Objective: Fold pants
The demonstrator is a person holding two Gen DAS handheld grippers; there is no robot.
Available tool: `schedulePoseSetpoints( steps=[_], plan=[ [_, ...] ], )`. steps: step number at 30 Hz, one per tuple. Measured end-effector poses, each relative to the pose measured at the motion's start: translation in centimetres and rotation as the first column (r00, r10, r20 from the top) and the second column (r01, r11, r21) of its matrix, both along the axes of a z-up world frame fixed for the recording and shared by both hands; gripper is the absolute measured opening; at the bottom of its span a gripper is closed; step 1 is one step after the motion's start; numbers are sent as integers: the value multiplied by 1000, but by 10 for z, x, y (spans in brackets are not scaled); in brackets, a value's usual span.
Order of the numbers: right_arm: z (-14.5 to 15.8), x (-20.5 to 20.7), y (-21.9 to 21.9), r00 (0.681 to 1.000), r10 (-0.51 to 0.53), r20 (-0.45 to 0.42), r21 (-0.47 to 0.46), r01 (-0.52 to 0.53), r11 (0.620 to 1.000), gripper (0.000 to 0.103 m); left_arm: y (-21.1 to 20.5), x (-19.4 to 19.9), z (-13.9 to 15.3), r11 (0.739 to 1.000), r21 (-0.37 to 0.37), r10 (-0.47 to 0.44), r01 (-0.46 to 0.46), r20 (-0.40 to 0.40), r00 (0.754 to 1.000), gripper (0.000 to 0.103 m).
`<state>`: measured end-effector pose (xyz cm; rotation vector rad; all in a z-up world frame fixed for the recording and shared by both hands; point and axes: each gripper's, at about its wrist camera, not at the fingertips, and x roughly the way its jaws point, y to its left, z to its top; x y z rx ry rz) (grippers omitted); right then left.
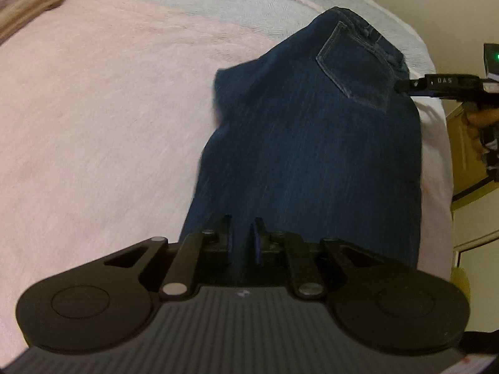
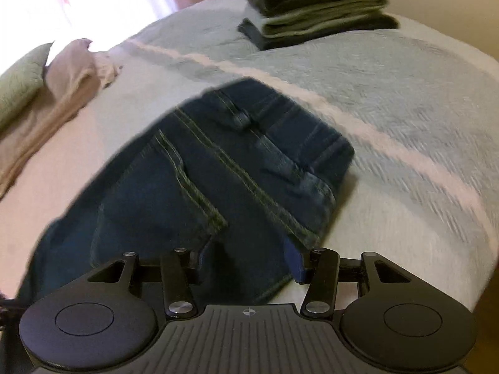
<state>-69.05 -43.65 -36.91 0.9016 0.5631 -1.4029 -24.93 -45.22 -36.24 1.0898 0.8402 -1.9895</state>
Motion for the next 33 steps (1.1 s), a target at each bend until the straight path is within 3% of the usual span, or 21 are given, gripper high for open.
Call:
schedulePoseSetpoints(
  steps=[3, 6, 8, 11, 16, 22, 26, 33],
  plan=[
    [19, 22, 44, 998, -70, 6, 26, 70, 997, 47, 37, 38, 6, 999, -29, -16, 17, 29, 999, 11],
    [46, 63, 104, 999, -39, -4, -6, 39, 999, 51, 84, 84, 20, 999, -39, 5, -2, 75, 997, 11],
    [58, 98, 142, 1000, -20, 5, 11, 20, 1000, 63, 113, 111, 33, 999, -55, 5, 0, 97, 995, 11],
    [71, 143, 188, 999, 2, 32, 58, -4, 998, 67, 155, 153, 52, 998, -54, 48, -41, 143, 988, 13],
    [83, 213, 250, 994, 97, 57, 141, -104, 984, 69, 221, 216, 80, 986, -59, 166, -158, 170, 971, 23],
    [65, 274, 297, 959, 272, 81, 241, -283, 928, 69, 290, 277, 94, 955, -50, 295, -291, 213, 932, 23],
    [66, 287, 314, 929, 362, 73, 226, -369, 902, 69, 326, 290, 102, 942, -66, 335, -329, 254, 907, 23],
    [72, 304, 340, 856, 514, 53, 174, -515, 839, 69, 370, 290, 124, 955, -126, 294, -267, 303, 906, 26]
  ],
)
